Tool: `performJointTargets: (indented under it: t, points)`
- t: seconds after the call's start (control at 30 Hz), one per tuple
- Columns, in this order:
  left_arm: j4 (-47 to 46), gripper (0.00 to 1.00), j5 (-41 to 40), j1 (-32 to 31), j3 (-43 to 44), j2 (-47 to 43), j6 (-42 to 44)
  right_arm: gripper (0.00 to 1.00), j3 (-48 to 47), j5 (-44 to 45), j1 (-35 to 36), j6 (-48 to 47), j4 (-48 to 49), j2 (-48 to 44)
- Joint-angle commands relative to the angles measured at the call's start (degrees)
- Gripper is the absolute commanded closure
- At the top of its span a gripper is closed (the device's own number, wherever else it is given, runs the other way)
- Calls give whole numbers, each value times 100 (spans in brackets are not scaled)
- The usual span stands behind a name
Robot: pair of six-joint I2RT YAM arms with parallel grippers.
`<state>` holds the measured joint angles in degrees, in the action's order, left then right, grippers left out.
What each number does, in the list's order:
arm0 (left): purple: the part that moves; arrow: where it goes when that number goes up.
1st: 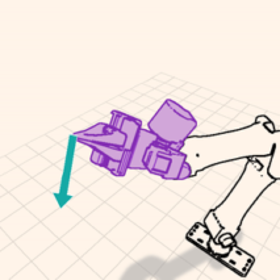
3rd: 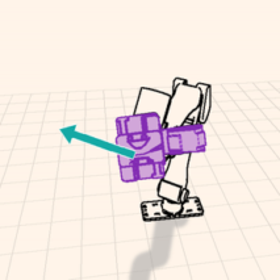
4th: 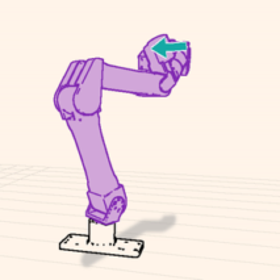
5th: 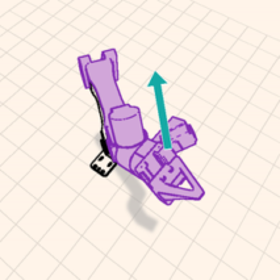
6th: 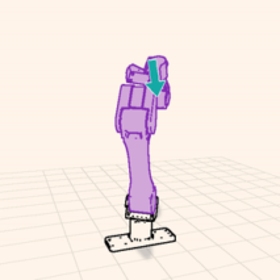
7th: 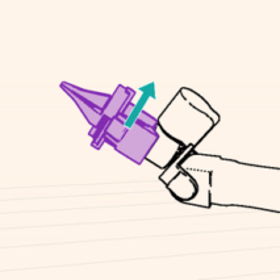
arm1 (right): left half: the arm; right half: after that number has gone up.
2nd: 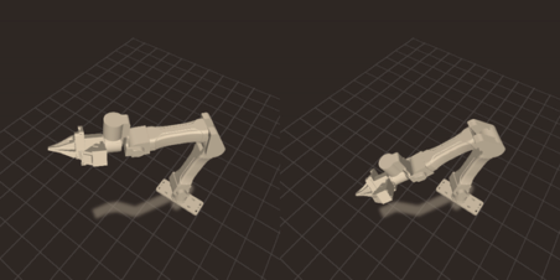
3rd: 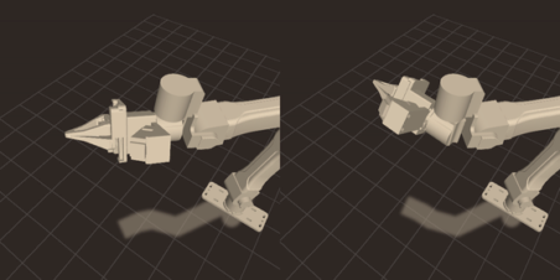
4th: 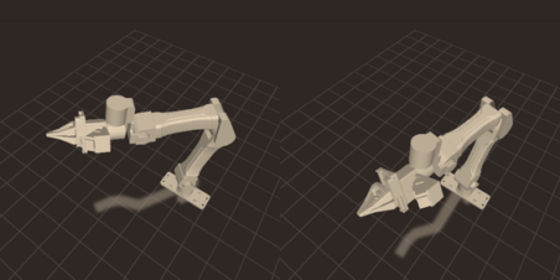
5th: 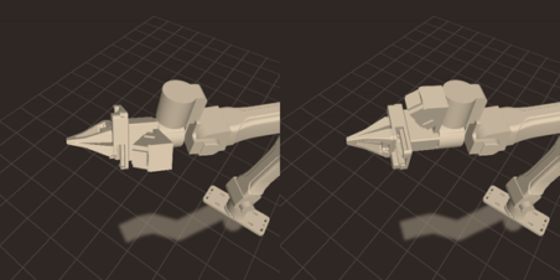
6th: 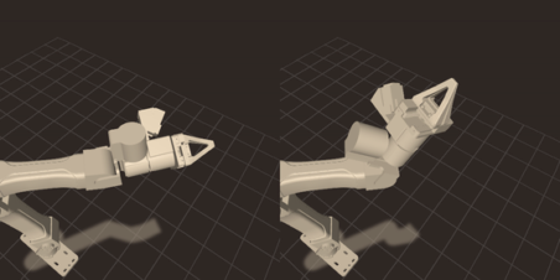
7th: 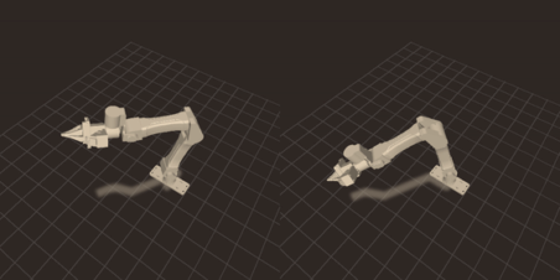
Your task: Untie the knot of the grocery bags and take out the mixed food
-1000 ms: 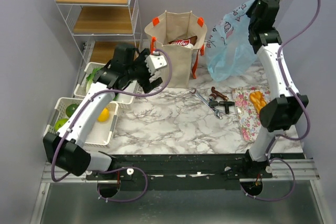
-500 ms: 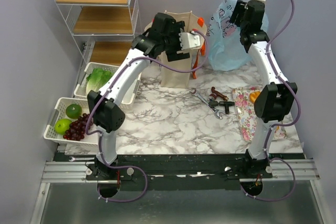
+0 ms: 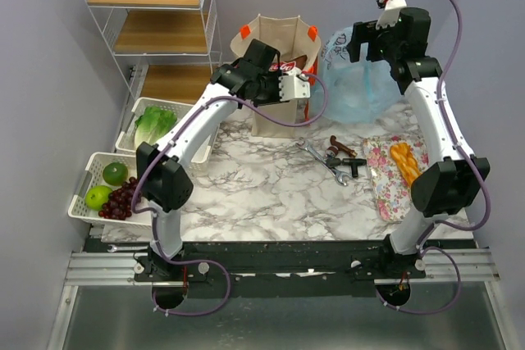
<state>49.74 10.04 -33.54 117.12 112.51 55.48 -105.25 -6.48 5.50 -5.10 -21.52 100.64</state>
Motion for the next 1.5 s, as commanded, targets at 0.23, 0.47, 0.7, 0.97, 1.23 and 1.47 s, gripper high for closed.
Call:
performJointTargets:
  t: [0.23, 0.47, 0.7, 0.97, 1.23, 1.47]
  points:
    - [1113, 100, 443, -553, -1397, -1616, -927, 1, -227, -1975, -40, -219, -1347, -233]
    - [1847, 100, 1538, -799, -2101, -2562, -1155, 1, -281, -2605, -27, -130, -1722, -285]
    - [1850, 100, 1694, -1685, -3445, -3561, -876, 0, -223, -2761, 529, -264, -2083, -351]
    - [2267, 100, 2168, -1948, -3600, -3843, -742, 0, 89, -1909, 1539, -1425, -2544, -396]
    - [2474, 94, 2206, -2165, -4091, -4151, -585, 25, 285, -1278, 1920, -1572, -2172, -139]
    - [1584, 65, 1462, -2183, -4514, -4496, -1156, 99, 558, -1755, 1913, -1281, -2007, -311]
